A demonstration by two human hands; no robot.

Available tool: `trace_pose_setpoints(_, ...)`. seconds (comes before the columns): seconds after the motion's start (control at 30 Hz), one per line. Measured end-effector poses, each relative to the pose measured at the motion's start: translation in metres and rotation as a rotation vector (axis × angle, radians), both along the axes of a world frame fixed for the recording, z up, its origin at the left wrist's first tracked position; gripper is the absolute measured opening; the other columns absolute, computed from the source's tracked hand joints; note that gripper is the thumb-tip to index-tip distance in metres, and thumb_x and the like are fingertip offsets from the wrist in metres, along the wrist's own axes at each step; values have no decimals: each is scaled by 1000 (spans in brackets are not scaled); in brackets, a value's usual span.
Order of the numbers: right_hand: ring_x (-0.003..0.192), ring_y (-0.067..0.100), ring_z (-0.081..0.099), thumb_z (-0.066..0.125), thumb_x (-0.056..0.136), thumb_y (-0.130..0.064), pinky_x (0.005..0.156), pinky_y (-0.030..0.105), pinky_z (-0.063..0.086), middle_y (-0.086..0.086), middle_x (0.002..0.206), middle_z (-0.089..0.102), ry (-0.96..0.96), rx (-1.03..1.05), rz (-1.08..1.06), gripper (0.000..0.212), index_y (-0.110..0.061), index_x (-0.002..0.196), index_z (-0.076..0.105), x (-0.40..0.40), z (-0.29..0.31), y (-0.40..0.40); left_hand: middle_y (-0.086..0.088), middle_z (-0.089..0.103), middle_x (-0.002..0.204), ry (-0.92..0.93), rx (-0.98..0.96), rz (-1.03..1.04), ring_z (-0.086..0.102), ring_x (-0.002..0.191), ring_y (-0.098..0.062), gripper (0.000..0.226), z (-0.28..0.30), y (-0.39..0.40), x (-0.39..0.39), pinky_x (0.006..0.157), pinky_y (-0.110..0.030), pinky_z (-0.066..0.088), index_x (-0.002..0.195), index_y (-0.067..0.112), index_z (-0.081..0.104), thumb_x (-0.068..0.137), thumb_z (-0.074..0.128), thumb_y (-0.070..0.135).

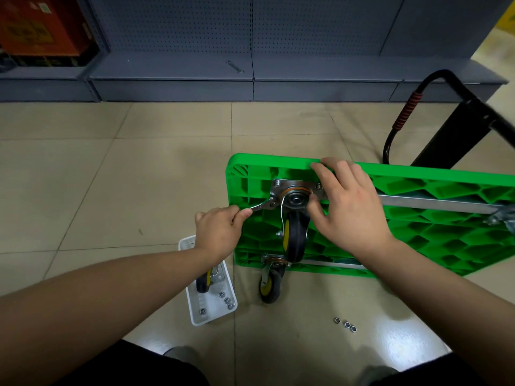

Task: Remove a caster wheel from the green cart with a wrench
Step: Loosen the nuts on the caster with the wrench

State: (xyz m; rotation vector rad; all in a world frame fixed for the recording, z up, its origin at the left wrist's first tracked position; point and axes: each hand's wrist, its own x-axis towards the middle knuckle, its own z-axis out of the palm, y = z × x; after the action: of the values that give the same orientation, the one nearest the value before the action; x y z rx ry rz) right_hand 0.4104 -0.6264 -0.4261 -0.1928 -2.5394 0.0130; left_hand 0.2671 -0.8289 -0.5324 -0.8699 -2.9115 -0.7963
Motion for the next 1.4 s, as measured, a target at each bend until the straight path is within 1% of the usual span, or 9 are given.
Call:
trace_pose_setpoints(0.27, 107, 38, 54, 57, 87, -24, 95, 46, 46, 16, 124, 59, 4, -4, -2, 49, -2, 131, 60, -1, 0, 0, 2, 46, 57, -216, 168, 7, 51, 63, -25, 50, -16, 6, 11, 76, -38, 34, 64, 20, 37, 104, 40, 49)
trace_pose_setpoints(0.37, 107, 38, 54, 57, 87, -24, 95, 46, 46, 16, 124, 59, 7, -7, -2, 49, -2, 131, 60, -2, -1, 0, 2, 40, 57, -408, 285, -7, 41, 58, -20, 50, -23, 11, 17, 62, -36, 30, 66, 18, 36, 104, 41, 51)
trace_pose_setpoints(0.47, 107, 38, 54, 57, 88, -24, 95, 47, 46, 17, 124, 58, 10, -6, -2, 49, -2, 131, 59, -2, 0, 0, 2, 36, 63, -640, 379, -56, 34, 58, -14, 46, -29, 17, 26, 60, -33, 26, 70, 20, 38, 104, 39, 51)
trace_pose_setpoints(0.67, 106, 39, 54, 56, 88, -24, 96, 47, 46, 17, 124, 58, 1, -2, -8, 49, -2, 131, 59, -3, -2, 1, -5, 65, 73, -781, 247, -146, 58, 70, -16, 53, -20, 18, 18, 71, -30, 44, 78, 13, 58, 106, 33, 50)
trace_pose_setpoints(0.8, 104, 38, 54, 57, 87, -25, 94, 46, 46, 16, 123, 58, 5, 2, -12, 49, -2, 130, 59, -5, 0, 1, -2, 70, 71, -846, 195, -198, 64, 65, -12, 47, -10, 13, 7, 67, -26, 46, 83, 13, 63, 107, 38, 44)
trace_pose_setpoints(0.9, 105, 38, 53, 56, 87, -26, 94, 47, 46, 15, 124, 58, -9, 5, -14, 48, -2, 130, 59, -5, 1, 1, -4, 64, 66, -813, 168, -179, 59, 55, -13, 42, 3, 8, 6, 53, -18, 43, 80, 11, 61, 108, 42, 37)
trace_pose_setpoints(1.03, 105, 38, 53, 56, 87, -25, 94, 47, 46, 15, 124, 58, -18, 15, -16, 49, -2, 130, 58, -4, 2, 2, 1, 62, 65, -478, -23, -229, 57, 60, -12, 43, 26, -2, -7, 64, -27, 43, 74, 15, 63, 105, 48, 42)
trace_pose_setpoints(1.2, 106, 38, 54, 55, 85, -27, 94, 48, 46, 15, 125, 58, -45, -1, -23, 50, -3, 129, 58, -4, 3, 0, -2, 58, 72, -139, -255, -224, 59, 74, -27, 46, 62, -14, -22, 68, -35, 48, 71, 21, 56, 102, 46, 54)
trace_pose_setpoints(1.4, 106, 38, 53, 56, 85, -27, 94, 47, 46, 15, 126, 57, -65, -5, -35, 52, -2, 130, 58, -2, 4, -2, -5, 65, 95, 44, -472, -226, 63, 94, -31, 45, 88, -7, -27, 69, -33, 43, 96, 24, 66, 103, 38, 58)
